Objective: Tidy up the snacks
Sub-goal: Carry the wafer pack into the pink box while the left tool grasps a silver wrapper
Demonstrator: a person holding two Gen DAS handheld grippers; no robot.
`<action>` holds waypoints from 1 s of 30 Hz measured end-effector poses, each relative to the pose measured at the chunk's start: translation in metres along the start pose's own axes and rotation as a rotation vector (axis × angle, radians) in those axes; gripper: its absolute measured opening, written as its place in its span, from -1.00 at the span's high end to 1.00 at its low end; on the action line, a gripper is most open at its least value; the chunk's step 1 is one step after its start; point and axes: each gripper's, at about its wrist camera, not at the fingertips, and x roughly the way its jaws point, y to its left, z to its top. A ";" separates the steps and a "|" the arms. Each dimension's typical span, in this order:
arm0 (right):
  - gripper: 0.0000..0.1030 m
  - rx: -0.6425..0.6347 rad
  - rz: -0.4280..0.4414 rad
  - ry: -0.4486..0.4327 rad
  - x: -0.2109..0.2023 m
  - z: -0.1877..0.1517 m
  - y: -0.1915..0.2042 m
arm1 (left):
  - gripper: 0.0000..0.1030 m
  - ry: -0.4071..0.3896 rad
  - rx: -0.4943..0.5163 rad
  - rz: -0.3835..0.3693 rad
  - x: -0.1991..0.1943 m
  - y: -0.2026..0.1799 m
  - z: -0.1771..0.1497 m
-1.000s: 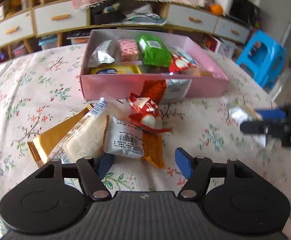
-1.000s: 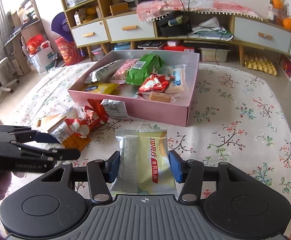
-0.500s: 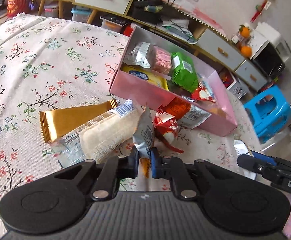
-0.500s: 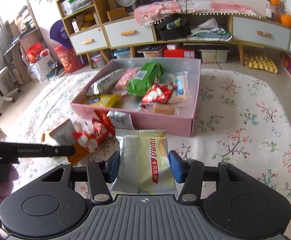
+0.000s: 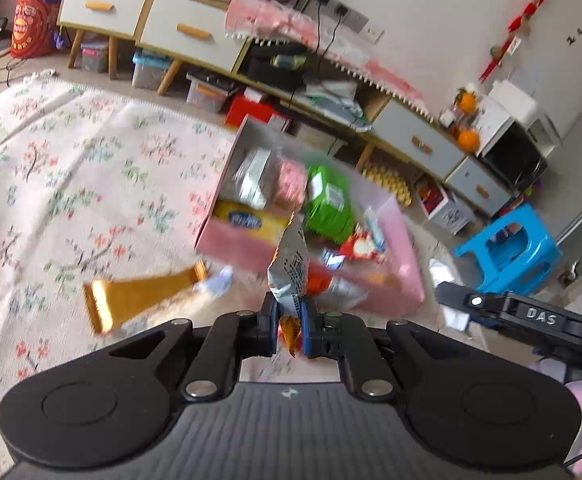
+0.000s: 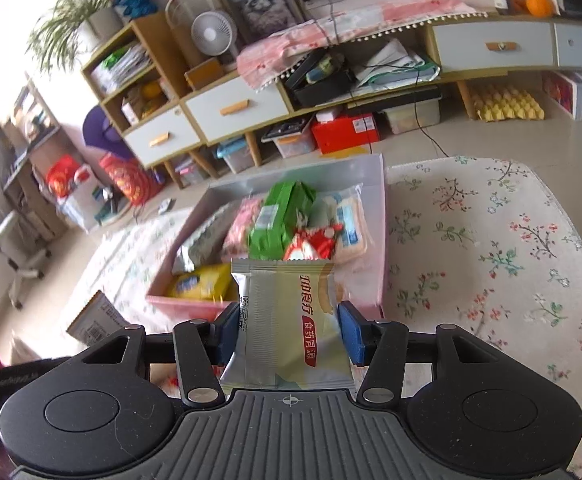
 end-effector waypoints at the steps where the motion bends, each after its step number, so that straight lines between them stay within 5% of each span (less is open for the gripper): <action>1: 0.02 0.017 0.006 -0.007 0.003 0.004 -0.001 | 0.80 -0.009 -0.002 -0.006 0.002 -0.003 0.003; 8: 0.02 0.098 0.012 -0.054 0.023 0.018 -0.012 | 0.80 -0.021 -0.036 -0.037 0.035 -0.022 0.013; 25: -0.04 0.193 0.044 -0.044 0.046 0.018 -0.033 | 0.79 -0.053 0.064 -0.010 0.077 -0.042 0.011; 30: -0.25 0.184 0.034 -0.043 0.045 0.018 -0.029 | 0.46 -0.053 0.110 0.028 0.074 -0.045 0.009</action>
